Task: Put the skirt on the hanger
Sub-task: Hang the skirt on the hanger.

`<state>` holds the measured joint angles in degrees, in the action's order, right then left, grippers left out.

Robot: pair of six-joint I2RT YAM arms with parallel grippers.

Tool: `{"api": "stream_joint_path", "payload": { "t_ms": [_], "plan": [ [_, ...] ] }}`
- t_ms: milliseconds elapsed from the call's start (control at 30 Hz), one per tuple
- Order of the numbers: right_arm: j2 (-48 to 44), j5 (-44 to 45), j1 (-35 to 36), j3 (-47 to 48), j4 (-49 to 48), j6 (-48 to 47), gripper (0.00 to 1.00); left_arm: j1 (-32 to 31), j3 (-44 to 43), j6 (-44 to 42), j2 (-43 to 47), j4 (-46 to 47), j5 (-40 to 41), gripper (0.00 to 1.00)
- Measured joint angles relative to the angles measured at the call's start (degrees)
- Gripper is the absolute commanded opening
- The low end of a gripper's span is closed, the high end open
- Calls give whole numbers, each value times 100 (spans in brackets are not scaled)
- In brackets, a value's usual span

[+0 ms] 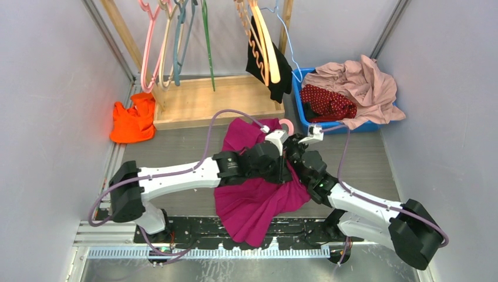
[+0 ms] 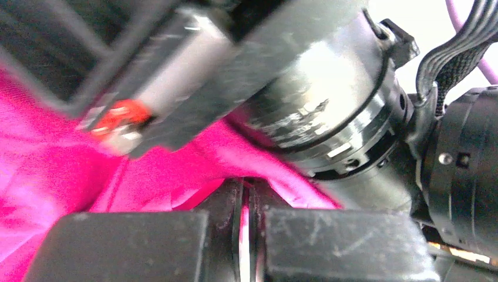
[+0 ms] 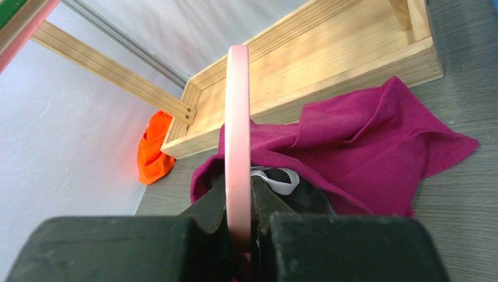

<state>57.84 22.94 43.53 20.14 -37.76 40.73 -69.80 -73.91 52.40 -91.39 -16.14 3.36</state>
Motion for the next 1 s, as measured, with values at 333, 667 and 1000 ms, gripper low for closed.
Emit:
{"api": "stream_joint_path", "payload": {
  "t_ms": [333,667,1000],
  "plan": [
    [-514,540,28,-90,11,144,1,389,481,-17,1257,-201,214,0],
    [-170,1353,175,227,634,142,1,935,136,-404,1484,-977,245,1],
    [752,1996,402,898,811,144,1,1189,55,-527,2430,-1602,372,1]
  ]
}}
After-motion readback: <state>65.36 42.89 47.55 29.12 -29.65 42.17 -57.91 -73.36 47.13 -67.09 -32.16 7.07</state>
